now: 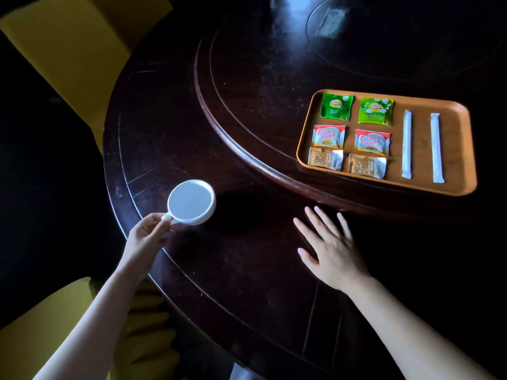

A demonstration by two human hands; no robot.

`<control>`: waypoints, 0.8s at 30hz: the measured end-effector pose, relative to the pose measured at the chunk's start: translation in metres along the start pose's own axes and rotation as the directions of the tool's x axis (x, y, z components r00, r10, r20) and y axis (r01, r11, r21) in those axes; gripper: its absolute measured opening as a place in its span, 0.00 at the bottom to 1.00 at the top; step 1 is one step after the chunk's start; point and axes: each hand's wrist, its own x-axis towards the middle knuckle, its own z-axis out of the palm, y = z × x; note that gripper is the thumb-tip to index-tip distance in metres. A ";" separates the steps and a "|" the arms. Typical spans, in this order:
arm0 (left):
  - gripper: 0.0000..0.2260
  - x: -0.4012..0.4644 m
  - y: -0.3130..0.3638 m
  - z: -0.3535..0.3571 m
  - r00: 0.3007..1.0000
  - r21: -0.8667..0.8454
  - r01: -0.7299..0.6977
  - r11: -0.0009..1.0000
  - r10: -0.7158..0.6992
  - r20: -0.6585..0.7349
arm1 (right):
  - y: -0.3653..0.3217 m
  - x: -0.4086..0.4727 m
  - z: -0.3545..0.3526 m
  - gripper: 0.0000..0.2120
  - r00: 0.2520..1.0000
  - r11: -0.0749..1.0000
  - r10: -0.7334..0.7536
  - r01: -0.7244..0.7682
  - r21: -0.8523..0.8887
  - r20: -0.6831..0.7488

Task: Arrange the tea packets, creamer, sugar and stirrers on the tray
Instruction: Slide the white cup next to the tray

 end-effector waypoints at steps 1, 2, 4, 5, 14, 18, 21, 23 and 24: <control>0.07 0.001 0.001 0.002 1.000 -0.014 -0.001 1.000 0.001 0.008 | 0.000 0.000 0.000 0.28 1.000 1.000 0.000 0.000 0.000 0.003; 0.08 0.002 0.003 0.005 1.000 -0.029 -0.007 1.000 0.007 0.015 | 0.000 0.000 0.000 0.28 1.000 1.000 -0.002 0.002 0.000 0.005; 0.08 0.009 0.009 0.011 0.999 -0.051 -0.022 0.998 0.024 0.033 | 0.001 0.001 -0.001 0.28 1.000 1.000 -0.004 0.004 0.005 0.003; 0.08 0.014 0.016 0.014 0.998 -0.053 -0.036 0.998 0.039 0.050 | 0.001 0.001 0.000 0.28 1.000 1.000 -0.004 0.004 0.011 -0.001; 0.11 0.086 0.110 0.069 0.929 -0.108 -0.167 0.980 0.193 0.315 | 0.001 0.002 0.000 0.27 0.999 0.998 -0.009 0.012 0.068 -0.047; 0.11 0.120 0.144 0.103 0.879 -0.130 -0.152 0.980 0.194 0.436 | 0.002 0.003 0.000 0.27 0.999 0.997 -0.008 0.013 0.080 -0.052; 0.10 0.141 0.157 0.124 0.856 -0.124 -0.146 0.981 0.189 0.482 | 0.002 0.004 0.001 0.27 0.999 0.995 -0.006 0.011 0.096 -0.052; 0.10 0.152 0.161 0.136 0.835 -0.144 -0.134 0.980 0.190 0.516 | 0.002 0.004 0.001 0.27 0.999 0.995 -0.006 0.012 0.101 -0.054; 0.10 0.157 0.163 0.141 0.823 -0.152 -0.126 0.980 0.189 0.536 | 0.002 0.004 0.001 0.27 0.998 0.994 -0.006 0.012 0.104 -0.055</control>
